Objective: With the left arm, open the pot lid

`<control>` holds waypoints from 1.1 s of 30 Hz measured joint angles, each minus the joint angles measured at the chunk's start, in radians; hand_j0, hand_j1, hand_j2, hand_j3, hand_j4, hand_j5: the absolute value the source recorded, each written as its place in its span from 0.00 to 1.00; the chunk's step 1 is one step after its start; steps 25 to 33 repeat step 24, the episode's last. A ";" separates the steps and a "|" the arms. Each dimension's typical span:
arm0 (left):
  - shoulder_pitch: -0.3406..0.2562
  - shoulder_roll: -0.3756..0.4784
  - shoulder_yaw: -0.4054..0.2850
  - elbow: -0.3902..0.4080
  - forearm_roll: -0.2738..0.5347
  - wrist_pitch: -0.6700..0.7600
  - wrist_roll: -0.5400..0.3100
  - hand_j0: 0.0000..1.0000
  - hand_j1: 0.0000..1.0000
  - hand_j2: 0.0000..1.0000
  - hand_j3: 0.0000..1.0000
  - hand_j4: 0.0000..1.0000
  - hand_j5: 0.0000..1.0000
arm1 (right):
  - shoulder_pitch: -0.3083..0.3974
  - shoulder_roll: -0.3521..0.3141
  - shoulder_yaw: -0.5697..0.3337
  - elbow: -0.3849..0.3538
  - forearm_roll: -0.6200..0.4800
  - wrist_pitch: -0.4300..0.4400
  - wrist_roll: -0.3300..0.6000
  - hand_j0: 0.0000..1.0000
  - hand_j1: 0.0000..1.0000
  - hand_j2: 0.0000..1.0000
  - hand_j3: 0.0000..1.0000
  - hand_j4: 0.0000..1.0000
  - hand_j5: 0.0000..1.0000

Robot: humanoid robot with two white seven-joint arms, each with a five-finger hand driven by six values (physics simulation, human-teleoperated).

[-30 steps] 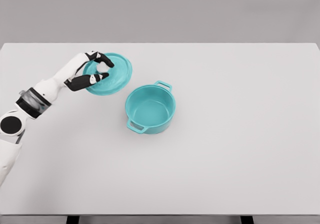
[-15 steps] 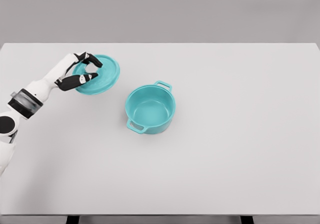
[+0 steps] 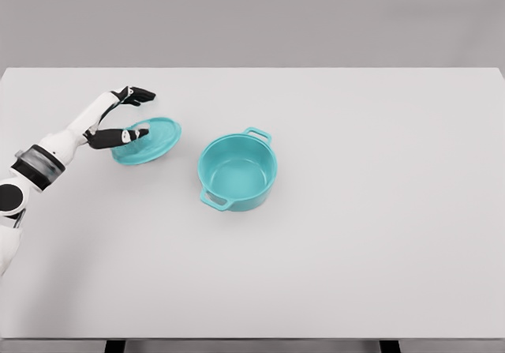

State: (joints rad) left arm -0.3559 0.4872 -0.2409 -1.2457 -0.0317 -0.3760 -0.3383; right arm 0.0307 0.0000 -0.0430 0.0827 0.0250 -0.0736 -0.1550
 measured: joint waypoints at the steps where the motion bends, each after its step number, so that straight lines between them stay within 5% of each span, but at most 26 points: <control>1: 0.005 0.003 0.000 0.001 0.000 0.000 0.000 0.87 0.87 0.87 0.87 0.87 0.87 | 0.000 0.000 0.000 0.000 0.000 0.000 0.000 1.00 1.00 1.00 1.00 1.00 1.00; 2: 0.006 0.011 0.000 0.002 0.000 0.001 0.000 1.00 1.00 1.00 1.00 1.00 1.00 | 0.000 0.000 0.000 0.000 0.000 0.000 0.000 1.00 1.00 1.00 1.00 1.00 1.00; 12: 0.011 0.098 0.006 0.003 0.004 -0.051 0.000 1.00 1.00 1.00 1.00 1.00 1.00 | 0.000 0.000 0.000 0.000 0.000 0.000 0.000 1.00 1.00 1.00 1.00 1.00 1.00; 20: 0.071 0.139 0.123 0.008 0.007 -0.103 -0.001 1.00 1.00 1.00 1.00 1.00 1.00 | 0.000 0.000 0.000 0.000 0.000 0.000 0.000 1.00 1.00 1.00 1.00 1.00 1.00; 33: 0.072 0.144 0.134 0.008 0.007 -0.106 -0.001 1.00 1.00 1.00 1.00 1.00 1.00 | 0.000 0.000 0.000 0.000 0.000 0.000 0.000 1.00 1.00 1.00 1.00 1.00 1.00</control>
